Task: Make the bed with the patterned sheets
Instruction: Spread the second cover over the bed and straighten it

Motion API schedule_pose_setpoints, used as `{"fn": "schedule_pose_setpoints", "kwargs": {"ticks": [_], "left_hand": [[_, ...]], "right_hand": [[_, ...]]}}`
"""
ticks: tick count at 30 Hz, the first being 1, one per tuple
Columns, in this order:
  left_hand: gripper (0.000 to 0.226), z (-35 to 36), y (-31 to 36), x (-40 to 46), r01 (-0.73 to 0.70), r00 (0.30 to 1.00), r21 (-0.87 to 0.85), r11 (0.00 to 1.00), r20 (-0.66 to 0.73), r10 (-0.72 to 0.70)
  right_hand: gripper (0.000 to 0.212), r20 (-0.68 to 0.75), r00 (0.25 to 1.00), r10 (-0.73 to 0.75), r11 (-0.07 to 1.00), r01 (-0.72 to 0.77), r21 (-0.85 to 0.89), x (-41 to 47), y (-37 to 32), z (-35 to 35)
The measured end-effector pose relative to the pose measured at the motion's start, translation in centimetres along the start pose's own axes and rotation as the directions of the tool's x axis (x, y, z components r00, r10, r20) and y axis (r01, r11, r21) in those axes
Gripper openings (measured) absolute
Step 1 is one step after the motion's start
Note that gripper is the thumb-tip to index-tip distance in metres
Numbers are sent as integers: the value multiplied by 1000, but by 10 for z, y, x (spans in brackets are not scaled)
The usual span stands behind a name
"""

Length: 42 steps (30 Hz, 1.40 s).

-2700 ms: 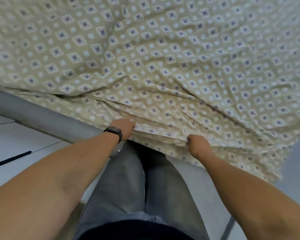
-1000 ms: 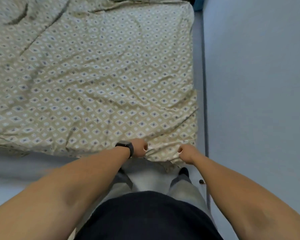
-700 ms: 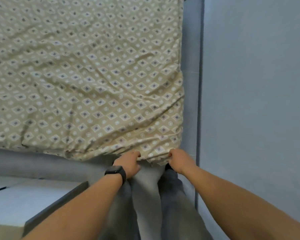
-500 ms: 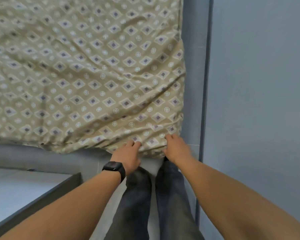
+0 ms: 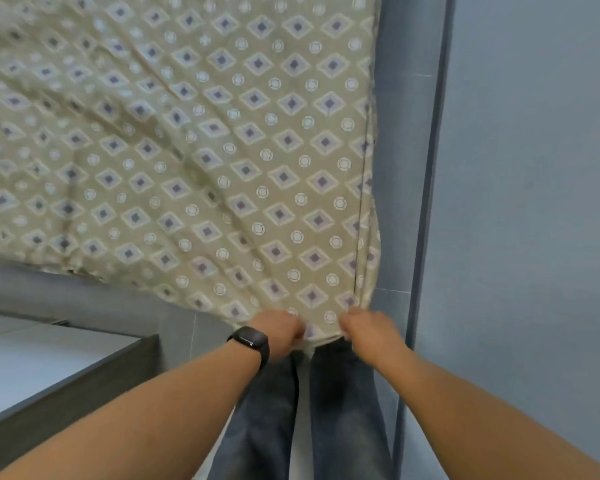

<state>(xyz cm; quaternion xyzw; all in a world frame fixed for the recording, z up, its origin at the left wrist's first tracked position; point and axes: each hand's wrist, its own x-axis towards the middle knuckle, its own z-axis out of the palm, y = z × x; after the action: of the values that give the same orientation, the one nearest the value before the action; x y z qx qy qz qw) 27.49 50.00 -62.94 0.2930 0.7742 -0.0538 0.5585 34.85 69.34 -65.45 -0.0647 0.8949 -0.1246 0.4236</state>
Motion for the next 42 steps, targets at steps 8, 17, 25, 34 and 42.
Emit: {"fn": "schedule_pose_setpoints", "kwargs": {"ticks": [8, 17, 25, 34, 42], "left_hand": [[31, -9, 14, 19, -4, 945, -169, 986, -324, -52], [31, -41, 23, -46, 118, 949, -459, 880, -208, -236], [38, -63, 42, -115, 8, 892, -483, 876, -392, -225], [12, -38, -22, -213, -68, 918, -508, 859, -369, -145], [28, -58, -46, -386, -237, 777, -495, 836, -613, -143]], "right_hand": [[29, -122, 977, 175, 954, -137, 268, 8, 13, -14], [35, -82, 954, 287, 746, -169, 644, -53, -20, -55], [35, -255, 933, 253, 829, -73, 555, -88, -65, -136], [35, -351, 907, 231, 903, -66, 425, -133, -134, -158], [33, -408, 881, 238, 870, -6, 492, -236, -262, -186]]}}
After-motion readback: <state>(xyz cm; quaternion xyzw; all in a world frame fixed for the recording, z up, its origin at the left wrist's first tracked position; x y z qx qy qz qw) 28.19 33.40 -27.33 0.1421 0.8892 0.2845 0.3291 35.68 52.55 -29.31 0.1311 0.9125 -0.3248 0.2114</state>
